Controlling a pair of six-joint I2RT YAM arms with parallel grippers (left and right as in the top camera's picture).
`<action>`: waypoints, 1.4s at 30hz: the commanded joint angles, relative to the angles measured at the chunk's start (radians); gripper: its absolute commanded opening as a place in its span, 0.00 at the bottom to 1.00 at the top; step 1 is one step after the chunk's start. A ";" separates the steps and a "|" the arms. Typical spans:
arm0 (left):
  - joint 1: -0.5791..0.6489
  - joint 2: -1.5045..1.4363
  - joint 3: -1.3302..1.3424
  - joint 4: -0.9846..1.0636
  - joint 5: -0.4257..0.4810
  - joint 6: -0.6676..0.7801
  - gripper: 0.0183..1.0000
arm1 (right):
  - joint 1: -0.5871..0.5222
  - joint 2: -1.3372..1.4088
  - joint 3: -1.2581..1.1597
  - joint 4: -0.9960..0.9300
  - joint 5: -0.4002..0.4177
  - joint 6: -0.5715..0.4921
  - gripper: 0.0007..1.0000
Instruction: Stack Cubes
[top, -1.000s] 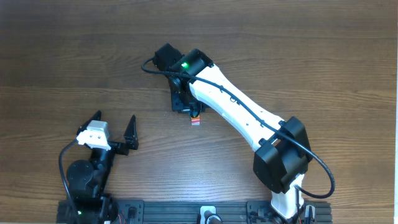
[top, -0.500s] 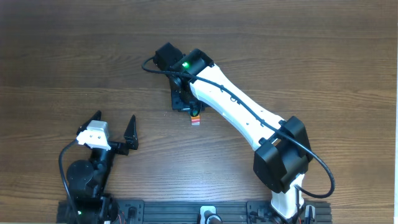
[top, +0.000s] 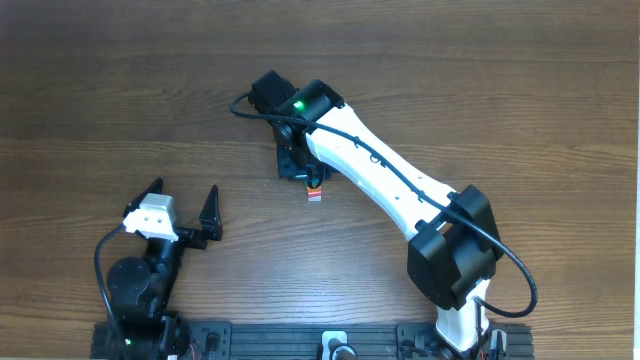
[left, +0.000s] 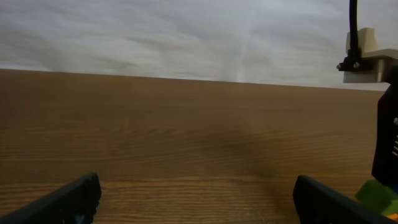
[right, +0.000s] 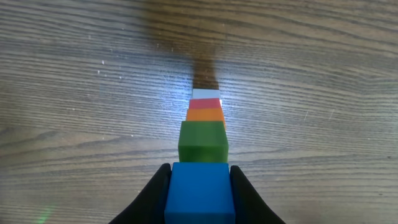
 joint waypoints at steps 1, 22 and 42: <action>0.005 0.001 -0.005 -0.002 0.013 0.008 1.00 | -0.006 0.015 -0.021 0.009 0.024 0.007 0.01; 0.005 0.001 -0.005 -0.002 0.013 0.008 1.00 | -0.008 0.015 -0.039 0.040 0.034 0.007 0.02; 0.005 0.001 -0.005 -0.002 0.013 0.008 1.00 | -0.007 0.015 -0.066 0.055 0.039 0.008 0.03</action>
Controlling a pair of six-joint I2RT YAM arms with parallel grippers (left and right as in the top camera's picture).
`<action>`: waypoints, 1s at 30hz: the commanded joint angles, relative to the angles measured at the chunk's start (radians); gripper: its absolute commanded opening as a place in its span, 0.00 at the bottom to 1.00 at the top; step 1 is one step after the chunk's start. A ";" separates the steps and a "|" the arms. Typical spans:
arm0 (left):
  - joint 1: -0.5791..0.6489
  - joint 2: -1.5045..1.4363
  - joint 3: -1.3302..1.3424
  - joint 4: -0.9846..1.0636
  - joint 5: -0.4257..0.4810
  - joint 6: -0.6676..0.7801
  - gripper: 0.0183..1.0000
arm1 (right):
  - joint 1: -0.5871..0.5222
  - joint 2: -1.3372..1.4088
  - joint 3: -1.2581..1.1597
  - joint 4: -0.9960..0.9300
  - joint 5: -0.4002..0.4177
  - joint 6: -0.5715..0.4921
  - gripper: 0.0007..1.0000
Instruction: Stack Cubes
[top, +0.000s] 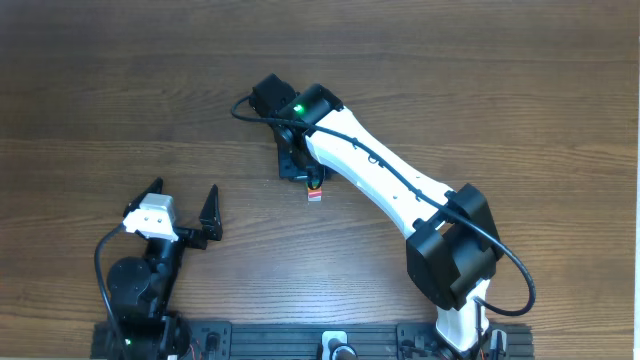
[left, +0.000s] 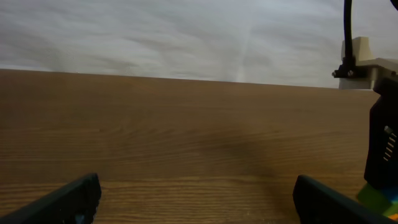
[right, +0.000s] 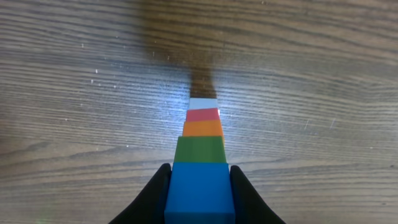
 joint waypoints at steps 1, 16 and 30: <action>0.005 0.001 -0.005 -0.002 0.013 0.008 1.00 | -0.007 0.014 -0.024 0.005 0.018 0.007 0.03; 0.005 0.001 -0.005 -0.002 0.013 0.008 1.00 | -0.007 0.014 -0.024 0.008 0.018 0.007 0.59; 0.005 0.001 -0.005 -0.002 0.013 0.008 1.00 | -0.024 -0.005 -0.021 0.072 0.018 -0.028 0.99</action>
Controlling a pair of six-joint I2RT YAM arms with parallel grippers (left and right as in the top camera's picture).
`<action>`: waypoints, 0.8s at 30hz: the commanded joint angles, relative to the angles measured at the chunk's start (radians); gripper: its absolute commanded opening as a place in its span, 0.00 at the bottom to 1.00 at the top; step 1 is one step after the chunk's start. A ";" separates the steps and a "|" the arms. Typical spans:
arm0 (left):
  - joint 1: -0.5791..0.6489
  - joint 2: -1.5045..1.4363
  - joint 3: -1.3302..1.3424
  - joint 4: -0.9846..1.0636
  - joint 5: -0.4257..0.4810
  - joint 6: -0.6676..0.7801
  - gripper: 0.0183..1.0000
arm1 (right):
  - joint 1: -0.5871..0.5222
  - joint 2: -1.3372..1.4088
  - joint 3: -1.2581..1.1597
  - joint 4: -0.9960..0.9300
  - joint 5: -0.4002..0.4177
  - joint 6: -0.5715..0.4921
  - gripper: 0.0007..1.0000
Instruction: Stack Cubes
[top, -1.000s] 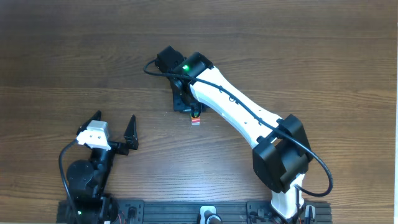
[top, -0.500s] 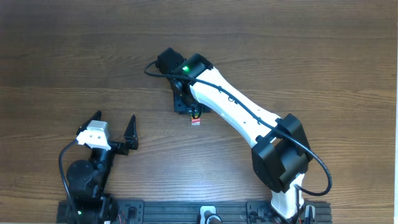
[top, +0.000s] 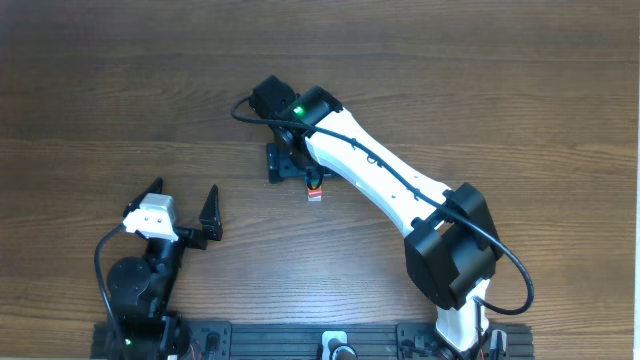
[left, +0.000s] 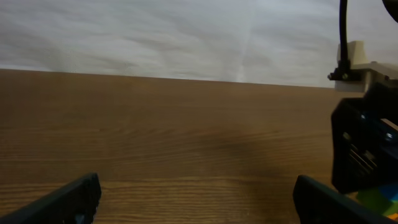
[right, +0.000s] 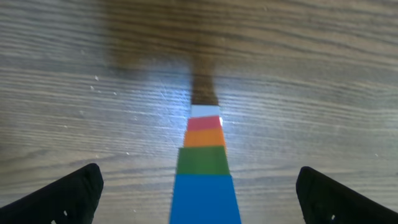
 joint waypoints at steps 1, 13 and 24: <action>0.005 0.001 -0.005 -0.002 0.013 0.008 1.00 | -0.032 -0.008 0.000 0.035 0.014 -0.047 0.99; 0.005 0.001 -0.005 -0.002 0.013 0.008 1.00 | -0.343 -0.117 0.036 0.069 0.032 -0.286 0.99; 0.005 0.001 -0.005 -0.002 0.013 0.008 1.00 | -0.569 -0.572 -0.225 0.086 0.103 -0.431 0.99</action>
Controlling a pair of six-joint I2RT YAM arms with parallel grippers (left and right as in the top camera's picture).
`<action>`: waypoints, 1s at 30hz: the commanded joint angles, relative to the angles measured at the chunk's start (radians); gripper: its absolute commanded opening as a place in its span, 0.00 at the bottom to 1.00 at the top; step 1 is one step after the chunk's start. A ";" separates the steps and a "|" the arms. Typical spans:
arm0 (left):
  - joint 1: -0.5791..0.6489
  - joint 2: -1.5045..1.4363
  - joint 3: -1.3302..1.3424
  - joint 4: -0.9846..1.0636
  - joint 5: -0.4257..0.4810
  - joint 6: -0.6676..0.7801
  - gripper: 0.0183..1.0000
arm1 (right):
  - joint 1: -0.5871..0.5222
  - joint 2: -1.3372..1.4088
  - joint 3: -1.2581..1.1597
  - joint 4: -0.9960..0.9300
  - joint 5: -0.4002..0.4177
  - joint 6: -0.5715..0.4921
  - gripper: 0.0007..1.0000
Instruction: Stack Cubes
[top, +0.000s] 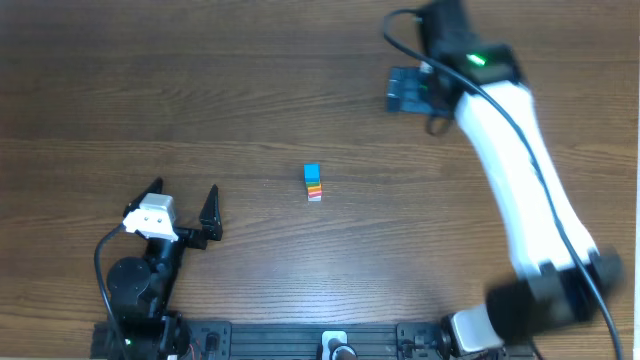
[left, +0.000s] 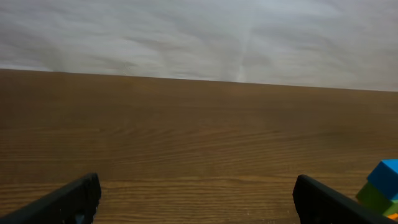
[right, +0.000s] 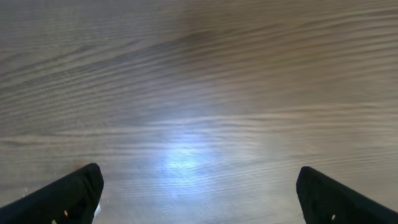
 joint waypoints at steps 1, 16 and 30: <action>0.005 0.001 -0.005 -0.002 0.013 0.008 1.00 | -0.048 -0.243 -0.188 0.027 0.031 -0.086 0.99; 0.005 0.001 -0.005 -0.002 0.013 0.008 1.00 | -0.072 -1.030 -0.924 0.518 0.014 -0.121 0.99; 0.005 0.001 -0.005 -0.002 0.013 0.008 1.00 | -0.177 -1.459 -1.429 0.912 0.008 -0.206 0.99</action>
